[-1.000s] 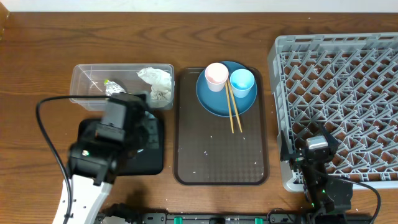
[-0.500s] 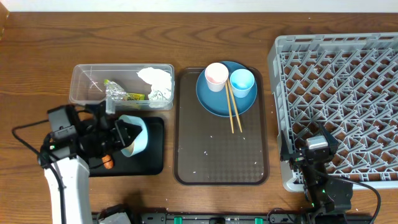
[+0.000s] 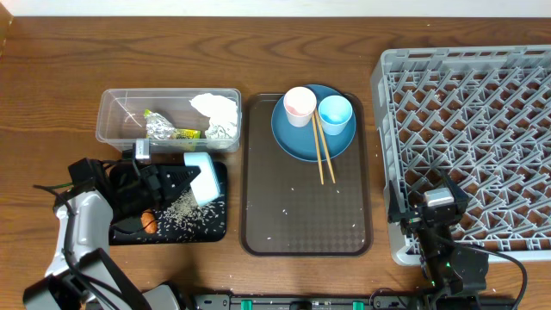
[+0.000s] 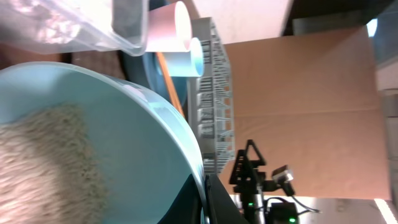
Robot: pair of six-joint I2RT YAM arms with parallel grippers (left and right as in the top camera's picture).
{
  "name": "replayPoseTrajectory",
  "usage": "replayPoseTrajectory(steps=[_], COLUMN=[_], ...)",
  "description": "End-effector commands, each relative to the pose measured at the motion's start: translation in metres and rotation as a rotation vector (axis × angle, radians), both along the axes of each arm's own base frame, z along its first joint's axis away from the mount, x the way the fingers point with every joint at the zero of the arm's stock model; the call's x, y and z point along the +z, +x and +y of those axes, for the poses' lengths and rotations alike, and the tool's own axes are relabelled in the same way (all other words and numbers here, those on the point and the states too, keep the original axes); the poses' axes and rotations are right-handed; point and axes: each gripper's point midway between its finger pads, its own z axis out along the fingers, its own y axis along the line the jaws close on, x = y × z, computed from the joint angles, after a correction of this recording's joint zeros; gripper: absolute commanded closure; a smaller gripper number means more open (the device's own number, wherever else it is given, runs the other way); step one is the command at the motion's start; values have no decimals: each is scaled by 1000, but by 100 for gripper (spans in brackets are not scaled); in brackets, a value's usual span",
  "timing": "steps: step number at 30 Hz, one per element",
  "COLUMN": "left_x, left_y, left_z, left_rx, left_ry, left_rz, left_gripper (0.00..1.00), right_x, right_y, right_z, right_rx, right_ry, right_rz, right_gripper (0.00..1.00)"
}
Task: Sort waste into correct bins and load items into the dishwasher rack
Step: 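Carry the bowl over the black tray and tip the rice out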
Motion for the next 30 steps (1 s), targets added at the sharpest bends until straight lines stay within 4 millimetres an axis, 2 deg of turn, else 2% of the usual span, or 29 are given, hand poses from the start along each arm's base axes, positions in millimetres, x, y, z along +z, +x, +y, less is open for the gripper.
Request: replayPoseTrajectory(steps=[1,12,17,25,27,30], left_x=[18,18,19,20,21,22], left_y=[3,6,0,2,-2,-4], left_z=[3,43,38,41,38,36], left_rx=[15,175,184,188,194,193], left_ry=[-92,-144,-203,-193,-244,-246], left_rz=[-75,1,86,71,144,147], left_gripper=[94,94,93,93,93,93], right_x=[-1,-1,-1,-1,-1,-1], right_y=[0,0,0,0,0,0], right_z=[-2,-2,-2,-2,-2,-2], right_rx=[-11,-11,-11,-11,-11,-11], right_ry=[-8,-8,-8,-8,-8,-8], right_rz=[1,1,1,1,1,1], right_gripper=[1,1,1,1,1,1])
